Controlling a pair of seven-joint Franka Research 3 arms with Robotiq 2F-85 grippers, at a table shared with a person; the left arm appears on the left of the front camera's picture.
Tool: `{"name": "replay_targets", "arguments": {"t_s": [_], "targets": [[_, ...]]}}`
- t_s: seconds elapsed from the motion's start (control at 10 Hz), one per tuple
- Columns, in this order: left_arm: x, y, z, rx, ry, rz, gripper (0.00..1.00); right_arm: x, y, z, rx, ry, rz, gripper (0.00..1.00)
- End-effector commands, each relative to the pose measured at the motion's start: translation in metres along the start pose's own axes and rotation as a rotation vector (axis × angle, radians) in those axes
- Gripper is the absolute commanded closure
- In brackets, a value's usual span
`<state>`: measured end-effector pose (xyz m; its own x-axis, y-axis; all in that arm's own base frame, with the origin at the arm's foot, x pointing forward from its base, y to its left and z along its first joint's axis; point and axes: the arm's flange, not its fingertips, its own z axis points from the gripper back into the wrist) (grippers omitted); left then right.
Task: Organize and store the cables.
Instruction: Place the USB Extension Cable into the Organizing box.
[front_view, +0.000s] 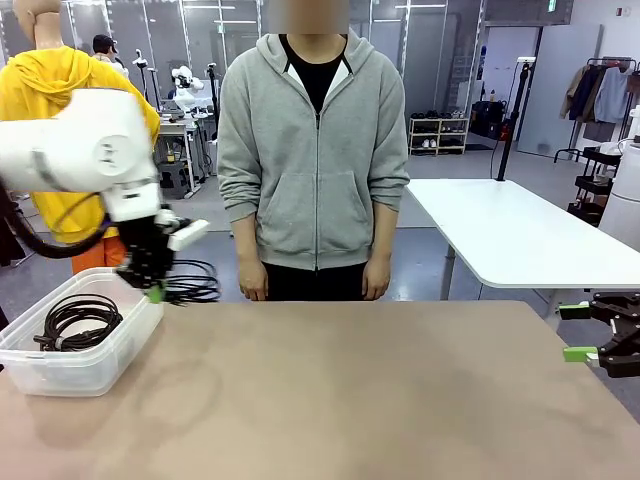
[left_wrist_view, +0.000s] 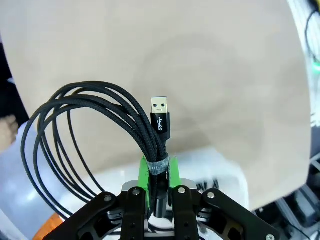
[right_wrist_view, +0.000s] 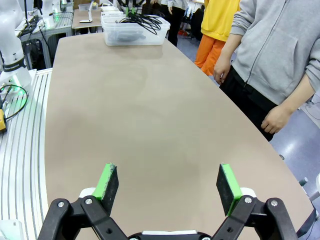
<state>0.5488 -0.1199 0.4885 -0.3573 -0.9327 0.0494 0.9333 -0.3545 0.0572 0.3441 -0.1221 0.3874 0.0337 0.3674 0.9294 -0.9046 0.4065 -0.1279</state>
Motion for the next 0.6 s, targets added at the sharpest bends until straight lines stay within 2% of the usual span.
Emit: {"name": "replay_targets", "arguments": {"t_s": [0.0,0.3,0.5], "targets": [[-0.034,-0.044,0.006,0.041,-0.006,-0.012,1.00,0.005,0.000,-0.001,-0.010,-0.008,-0.025,0.00],[-0.079,-0.069,0.000,0.030,0.031,0.041,1.00,0.005,0.000,-0.001,-0.010,-0.008,-0.025,0.00],[-0.101,-0.083,-0.006,0.061,0.055,0.124,1.00,0.005,0.000,-0.001,-0.010,-0.008,-0.025,0.00]]}}
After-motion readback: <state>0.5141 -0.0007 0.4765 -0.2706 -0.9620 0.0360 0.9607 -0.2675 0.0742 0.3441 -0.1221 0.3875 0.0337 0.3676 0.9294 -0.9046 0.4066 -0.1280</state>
